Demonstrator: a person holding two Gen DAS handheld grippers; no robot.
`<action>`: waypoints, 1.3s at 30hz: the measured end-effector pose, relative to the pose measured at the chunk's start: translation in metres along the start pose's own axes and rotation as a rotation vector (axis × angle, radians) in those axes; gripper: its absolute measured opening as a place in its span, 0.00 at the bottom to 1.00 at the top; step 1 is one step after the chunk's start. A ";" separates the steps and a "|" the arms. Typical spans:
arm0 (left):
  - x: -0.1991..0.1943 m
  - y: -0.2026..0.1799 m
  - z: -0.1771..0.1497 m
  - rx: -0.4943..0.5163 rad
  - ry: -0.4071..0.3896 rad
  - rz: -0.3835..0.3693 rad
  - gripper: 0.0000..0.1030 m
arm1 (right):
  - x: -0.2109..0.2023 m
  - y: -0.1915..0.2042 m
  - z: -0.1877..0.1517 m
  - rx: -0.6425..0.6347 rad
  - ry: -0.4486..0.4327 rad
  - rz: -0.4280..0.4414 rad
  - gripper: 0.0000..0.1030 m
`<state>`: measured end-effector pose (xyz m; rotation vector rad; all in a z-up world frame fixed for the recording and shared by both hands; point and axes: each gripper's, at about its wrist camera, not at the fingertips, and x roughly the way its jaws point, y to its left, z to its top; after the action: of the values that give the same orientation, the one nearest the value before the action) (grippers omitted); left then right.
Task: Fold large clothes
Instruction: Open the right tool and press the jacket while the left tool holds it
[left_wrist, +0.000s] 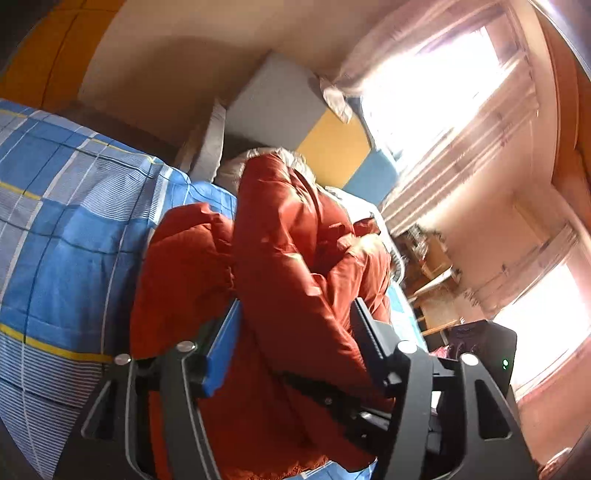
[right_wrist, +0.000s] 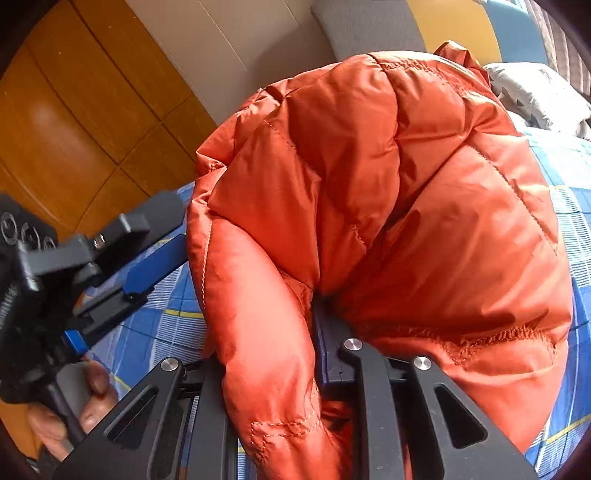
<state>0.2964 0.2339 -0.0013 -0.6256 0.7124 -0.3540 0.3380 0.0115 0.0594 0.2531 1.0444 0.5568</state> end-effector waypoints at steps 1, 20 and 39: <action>0.001 -0.004 0.001 0.016 0.014 0.005 0.58 | 0.001 0.005 -0.002 -0.001 -0.004 -0.007 0.18; 0.029 -0.008 0.009 0.124 0.108 0.153 0.09 | -0.075 0.021 -0.028 -0.079 -0.137 0.134 0.51; 0.006 0.020 0.013 0.082 0.156 0.345 0.14 | -0.049 -0.001 -0.049 -0.068 -0.039 0.072 0.38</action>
<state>0.3120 0.2514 -0.0098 -0.3900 0.9335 -0.1116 0.2772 -0.0191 0.0721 0.2420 0.9795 0.6487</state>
